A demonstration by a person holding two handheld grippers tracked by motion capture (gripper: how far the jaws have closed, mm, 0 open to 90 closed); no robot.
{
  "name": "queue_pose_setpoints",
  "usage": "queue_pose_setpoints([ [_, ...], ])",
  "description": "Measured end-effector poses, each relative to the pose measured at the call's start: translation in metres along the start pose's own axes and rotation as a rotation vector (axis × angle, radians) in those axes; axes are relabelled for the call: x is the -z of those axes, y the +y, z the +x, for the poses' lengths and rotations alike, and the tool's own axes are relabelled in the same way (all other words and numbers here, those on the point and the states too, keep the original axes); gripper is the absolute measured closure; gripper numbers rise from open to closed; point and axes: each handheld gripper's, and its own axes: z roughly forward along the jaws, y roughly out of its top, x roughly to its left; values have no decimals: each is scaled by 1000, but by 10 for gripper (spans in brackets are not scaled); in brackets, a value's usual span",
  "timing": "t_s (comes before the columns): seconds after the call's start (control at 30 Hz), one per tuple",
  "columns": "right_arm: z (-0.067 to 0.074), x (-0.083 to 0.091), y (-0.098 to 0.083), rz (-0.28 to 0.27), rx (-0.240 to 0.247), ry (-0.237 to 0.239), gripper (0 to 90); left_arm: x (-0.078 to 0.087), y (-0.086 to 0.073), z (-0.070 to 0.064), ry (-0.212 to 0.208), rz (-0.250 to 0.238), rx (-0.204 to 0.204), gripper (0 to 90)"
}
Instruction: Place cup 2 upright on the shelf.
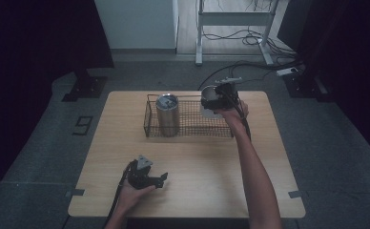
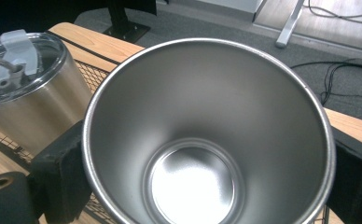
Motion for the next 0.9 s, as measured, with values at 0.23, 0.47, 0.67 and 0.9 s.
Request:
queue_pose_setpoints([
  [0.23,-1,-11,3,10,0,-9,66,-1,0,-2,-2,5,-7,86],
  [0.47,-6,-20,0,15,-15,-11,66,-2,-1,-1,1,8,-8,86],
  [0.67,-10,-27,-7,30,-25,-22,66,-3,-1,-2,-10,15,-4,86],
  [0.9,-16,-36,-15,46,-32,-23,66,-3,-1,-2,-5,18,-7,86],
])
